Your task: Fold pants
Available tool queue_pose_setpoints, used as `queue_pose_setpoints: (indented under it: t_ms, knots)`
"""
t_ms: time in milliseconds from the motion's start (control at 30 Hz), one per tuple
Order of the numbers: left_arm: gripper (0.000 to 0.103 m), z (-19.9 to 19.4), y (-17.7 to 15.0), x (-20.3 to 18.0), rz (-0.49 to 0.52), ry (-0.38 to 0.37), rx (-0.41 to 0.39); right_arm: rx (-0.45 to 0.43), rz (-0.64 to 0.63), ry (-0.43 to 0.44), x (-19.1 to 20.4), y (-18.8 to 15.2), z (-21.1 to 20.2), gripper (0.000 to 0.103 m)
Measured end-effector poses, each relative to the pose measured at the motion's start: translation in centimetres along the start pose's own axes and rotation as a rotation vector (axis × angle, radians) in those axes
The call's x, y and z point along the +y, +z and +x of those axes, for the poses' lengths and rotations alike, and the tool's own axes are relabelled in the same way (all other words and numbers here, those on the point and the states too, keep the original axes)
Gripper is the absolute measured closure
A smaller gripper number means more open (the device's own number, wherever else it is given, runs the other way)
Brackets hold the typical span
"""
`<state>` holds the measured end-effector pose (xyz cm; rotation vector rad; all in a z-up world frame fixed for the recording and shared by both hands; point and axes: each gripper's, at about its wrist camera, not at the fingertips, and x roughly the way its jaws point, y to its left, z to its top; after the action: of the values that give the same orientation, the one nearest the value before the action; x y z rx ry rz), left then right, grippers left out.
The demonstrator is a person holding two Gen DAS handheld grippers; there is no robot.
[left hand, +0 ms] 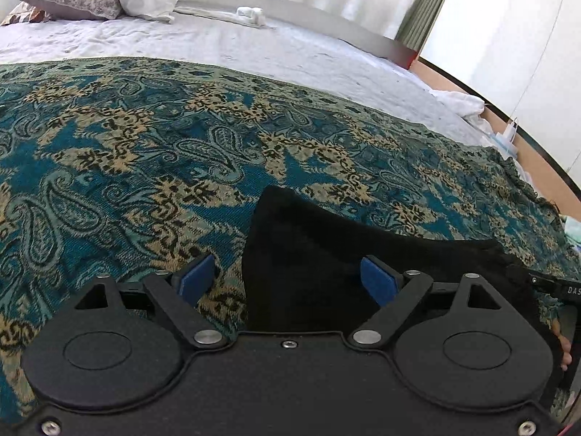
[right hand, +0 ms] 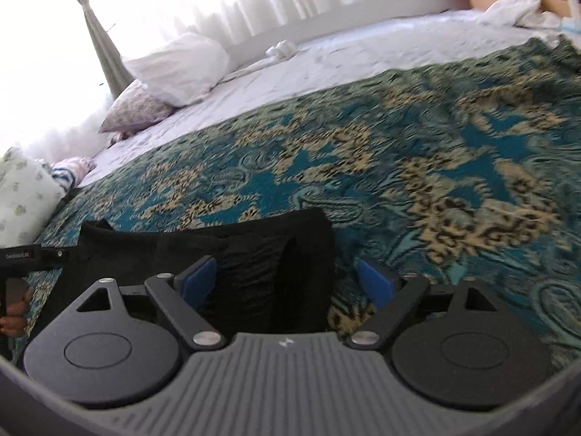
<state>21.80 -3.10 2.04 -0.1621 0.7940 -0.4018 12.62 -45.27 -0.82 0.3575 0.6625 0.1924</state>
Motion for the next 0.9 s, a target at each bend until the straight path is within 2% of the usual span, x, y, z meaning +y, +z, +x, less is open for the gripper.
queue_pose_setpoints:
  t_ms: [333, 567, 800, 900]
  knots:
    - [0.015, 1.2, -0.4, -1.8, 0.104, 0.054, -0.009, 0.020, -0.035, 0.066, 0.1, 0.5, 1.1, 0.025]
    - [0.021, 1.2, -0.6, -2.1, 0.135, 0.052, -0.013, 0.021, -0.026, 0.088, 0.2, 0.5, 1.4, 0.026]
    - [0.021, 1.4, -0.4, -1.9, 0.144, 0.011, -0.003, 0.039, -0.031, 0.120, 0.1, 0.7, 2.0, 0.026]
    - [0.036, 1.2, -0.6, -1.9, 0.142, -0.004, -0.010, 0.039, -0.029, 0.128, 0.0, 0.7, 2.1, 0.026]
